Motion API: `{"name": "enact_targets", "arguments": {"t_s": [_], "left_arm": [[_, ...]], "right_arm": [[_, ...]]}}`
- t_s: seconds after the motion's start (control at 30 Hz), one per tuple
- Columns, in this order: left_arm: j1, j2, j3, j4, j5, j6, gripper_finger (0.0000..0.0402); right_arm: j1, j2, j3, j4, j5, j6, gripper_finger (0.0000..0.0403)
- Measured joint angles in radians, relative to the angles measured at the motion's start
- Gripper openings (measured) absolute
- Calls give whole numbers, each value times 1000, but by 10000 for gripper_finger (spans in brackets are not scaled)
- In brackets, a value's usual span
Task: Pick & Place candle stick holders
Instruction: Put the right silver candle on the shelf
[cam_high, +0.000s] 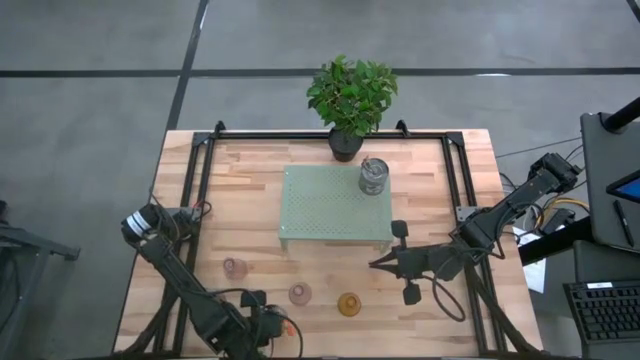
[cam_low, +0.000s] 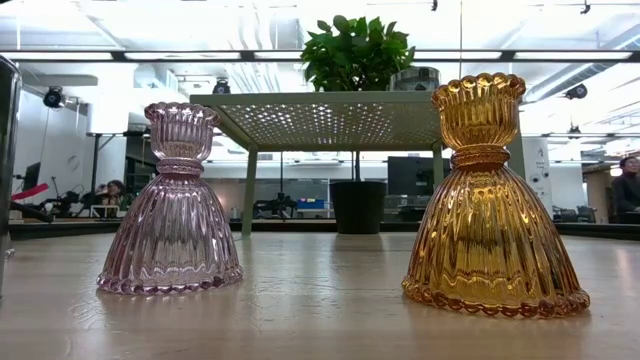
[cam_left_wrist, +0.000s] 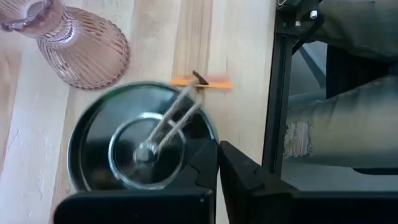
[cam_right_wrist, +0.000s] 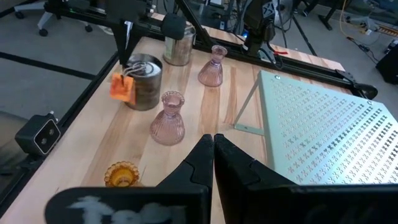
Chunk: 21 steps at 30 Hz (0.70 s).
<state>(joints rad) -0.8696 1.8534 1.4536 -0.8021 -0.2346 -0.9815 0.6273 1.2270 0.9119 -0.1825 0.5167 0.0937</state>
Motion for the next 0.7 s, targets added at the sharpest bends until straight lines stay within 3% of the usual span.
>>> {"name": "enact_targets", "arguments": {"t_s": [0.7], "left_arm": [[29, -20, 81, -127, 21, 11, 0]], "right_arm": [[1, 0, -4, 1, 1, 0, 8]]}}
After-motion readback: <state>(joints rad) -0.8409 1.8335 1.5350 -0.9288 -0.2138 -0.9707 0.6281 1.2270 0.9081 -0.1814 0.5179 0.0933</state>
